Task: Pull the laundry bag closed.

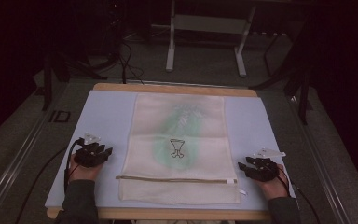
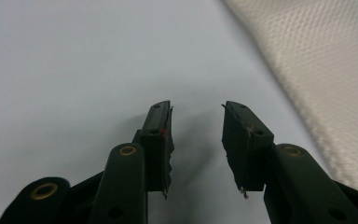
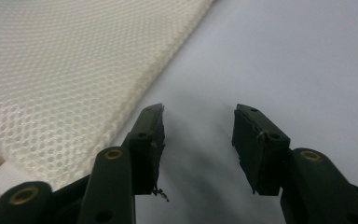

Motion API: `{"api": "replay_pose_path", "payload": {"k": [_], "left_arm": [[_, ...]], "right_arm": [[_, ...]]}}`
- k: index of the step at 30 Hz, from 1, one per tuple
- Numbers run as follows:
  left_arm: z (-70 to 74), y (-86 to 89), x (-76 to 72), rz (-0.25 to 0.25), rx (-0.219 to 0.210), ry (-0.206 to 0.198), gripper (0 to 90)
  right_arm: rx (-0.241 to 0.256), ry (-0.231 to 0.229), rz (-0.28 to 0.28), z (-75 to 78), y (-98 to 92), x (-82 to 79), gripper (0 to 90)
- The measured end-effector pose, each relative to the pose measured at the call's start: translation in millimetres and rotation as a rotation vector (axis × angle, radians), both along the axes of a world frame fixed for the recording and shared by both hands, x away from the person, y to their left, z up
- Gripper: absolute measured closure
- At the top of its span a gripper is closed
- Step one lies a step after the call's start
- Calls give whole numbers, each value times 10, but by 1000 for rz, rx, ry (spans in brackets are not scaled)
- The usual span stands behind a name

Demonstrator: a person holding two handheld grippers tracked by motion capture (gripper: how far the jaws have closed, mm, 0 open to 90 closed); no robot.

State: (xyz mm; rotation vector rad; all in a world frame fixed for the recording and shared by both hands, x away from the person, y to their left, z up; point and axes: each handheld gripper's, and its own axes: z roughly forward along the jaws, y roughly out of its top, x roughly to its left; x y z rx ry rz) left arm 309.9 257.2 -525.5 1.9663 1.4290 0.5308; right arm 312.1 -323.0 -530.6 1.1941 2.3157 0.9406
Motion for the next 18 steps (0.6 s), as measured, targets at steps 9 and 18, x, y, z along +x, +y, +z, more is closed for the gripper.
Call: {"api": "replay_pose_path", "payload": {"k": [9, 18], "left_arm": [[37, -26, -15, -64, -31, -5, 651], [66, -32, -36, -90, -55, -25, 666]], "right_arm": [[-21, -17, 28, 57, 65, -66, 584], [-33, -38, 52, 121, 142, -135, 565]]}}
